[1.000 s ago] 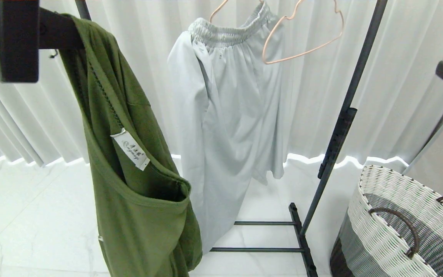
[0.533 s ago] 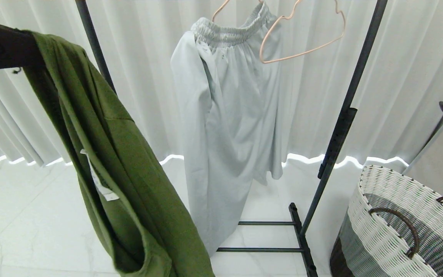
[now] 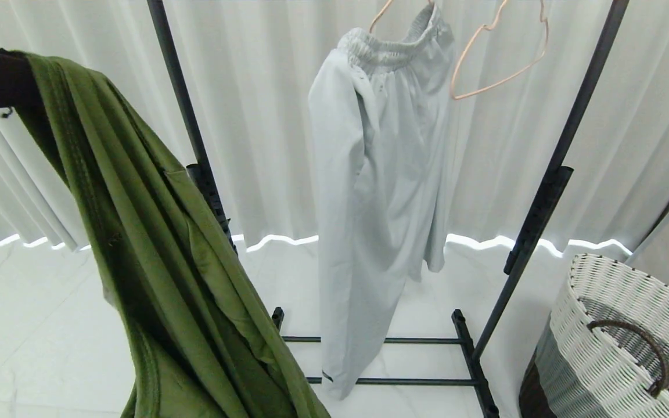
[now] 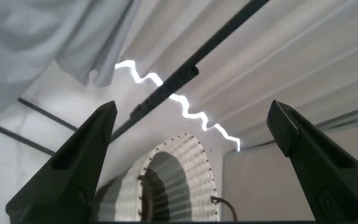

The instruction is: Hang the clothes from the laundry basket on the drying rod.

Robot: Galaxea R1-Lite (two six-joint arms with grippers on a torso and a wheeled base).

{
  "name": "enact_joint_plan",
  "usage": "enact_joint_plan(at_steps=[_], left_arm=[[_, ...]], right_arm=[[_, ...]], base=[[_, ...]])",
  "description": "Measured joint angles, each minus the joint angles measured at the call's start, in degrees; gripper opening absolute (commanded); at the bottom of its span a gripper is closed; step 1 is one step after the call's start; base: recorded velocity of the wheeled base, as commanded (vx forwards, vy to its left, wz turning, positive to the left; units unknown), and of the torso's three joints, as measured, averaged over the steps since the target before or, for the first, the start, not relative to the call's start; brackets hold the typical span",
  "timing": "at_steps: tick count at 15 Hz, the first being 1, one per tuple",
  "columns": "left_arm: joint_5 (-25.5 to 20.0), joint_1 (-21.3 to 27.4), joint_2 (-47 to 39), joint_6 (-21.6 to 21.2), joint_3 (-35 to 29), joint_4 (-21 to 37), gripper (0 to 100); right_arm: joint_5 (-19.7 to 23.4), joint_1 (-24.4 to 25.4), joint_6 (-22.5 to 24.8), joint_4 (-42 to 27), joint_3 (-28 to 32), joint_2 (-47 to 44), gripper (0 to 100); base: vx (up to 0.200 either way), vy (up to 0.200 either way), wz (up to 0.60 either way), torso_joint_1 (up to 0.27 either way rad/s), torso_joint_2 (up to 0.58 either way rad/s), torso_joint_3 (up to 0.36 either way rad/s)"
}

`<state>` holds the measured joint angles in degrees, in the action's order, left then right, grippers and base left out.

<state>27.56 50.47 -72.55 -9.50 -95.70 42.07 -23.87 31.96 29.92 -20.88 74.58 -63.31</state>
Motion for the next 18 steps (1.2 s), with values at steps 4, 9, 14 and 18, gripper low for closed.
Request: enact_joint_plan(at_steps=[4, 9, 14, 18], left_arm=[[-0.01, -0.02, 0.00, 0.00, 0.68, 0.02, 0], [0.00, -0.02, 0.24, 0.00, 0.77, 0.02, 0], [-0.01, -0.02, 0.35, 0.00, 0.88, 0.02, 0], [0.00, -0.02, 0.39, 0.02, 1.01, 0.00, 0]], right_arm=[[0.33, -5.84, 2.97, 0.06, -1.73, 0.29, 100], [0.37, -7.88, 3.06, 5.07, -7.02, 1.73, 100], [0.28, -8.01, 3.21, 12.02, -11.82, 2.04, 100], [0.22, -8.01, 6.40, 20.88, -17.44, 3.04, 100]], base=[[0.000, 0.000, 0.00, 0.000, 0.00, 0.000], [0.000, 0.000, 0.00, 0.000, 0.00, 0.000], [0.000, 0.000, 0.00, 0.000, 0.00, 0.000], [0.000, 0.000, 0.00, 0.000, 0.00, 0.000]])
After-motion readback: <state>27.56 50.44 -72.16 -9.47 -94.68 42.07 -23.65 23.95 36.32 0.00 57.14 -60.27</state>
